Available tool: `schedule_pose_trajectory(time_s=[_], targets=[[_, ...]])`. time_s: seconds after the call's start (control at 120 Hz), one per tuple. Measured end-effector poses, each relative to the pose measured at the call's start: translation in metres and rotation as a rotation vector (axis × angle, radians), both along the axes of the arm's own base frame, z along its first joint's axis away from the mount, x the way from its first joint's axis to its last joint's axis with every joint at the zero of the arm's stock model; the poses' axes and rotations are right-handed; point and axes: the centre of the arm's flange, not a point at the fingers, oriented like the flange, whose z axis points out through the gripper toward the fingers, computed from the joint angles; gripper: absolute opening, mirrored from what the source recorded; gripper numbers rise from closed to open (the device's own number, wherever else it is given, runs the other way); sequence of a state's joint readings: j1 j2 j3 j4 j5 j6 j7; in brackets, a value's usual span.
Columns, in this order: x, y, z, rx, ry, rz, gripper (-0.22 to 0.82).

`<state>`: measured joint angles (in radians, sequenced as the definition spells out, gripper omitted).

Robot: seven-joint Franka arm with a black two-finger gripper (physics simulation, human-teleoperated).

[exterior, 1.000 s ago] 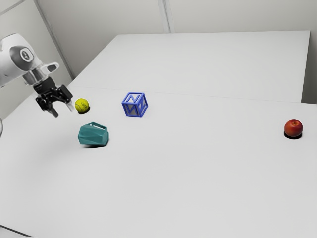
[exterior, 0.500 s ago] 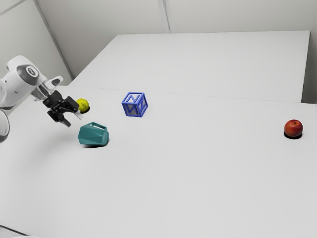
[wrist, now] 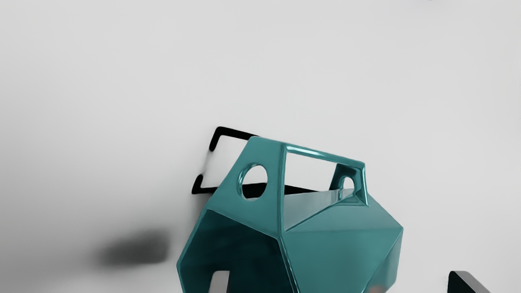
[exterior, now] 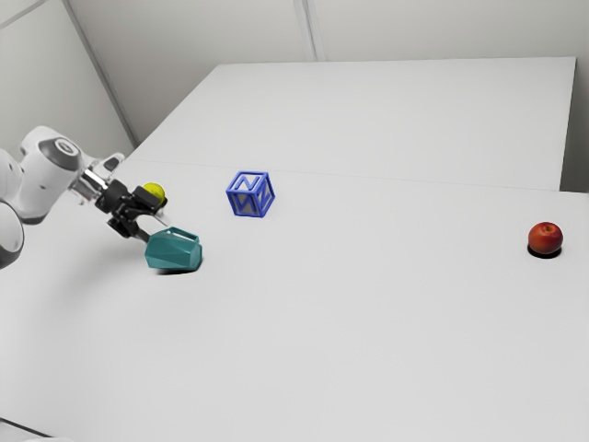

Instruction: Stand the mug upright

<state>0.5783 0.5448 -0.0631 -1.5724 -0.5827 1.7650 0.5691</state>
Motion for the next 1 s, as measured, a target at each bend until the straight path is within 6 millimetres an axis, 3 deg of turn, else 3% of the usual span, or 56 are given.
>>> schedule_pose_trajectory(time_s=[0.542,0.808,1.0], targets=[[-0.007,-0.009,-0.03,-0.153,-0.064,0.037,0.56],[-0.005,-0.011,-0.027,-0.162,-0.102,0.016,0.19],[-0.004,-0.012,-0.023,-0.157,-0.121,-0.001,-0.02]])
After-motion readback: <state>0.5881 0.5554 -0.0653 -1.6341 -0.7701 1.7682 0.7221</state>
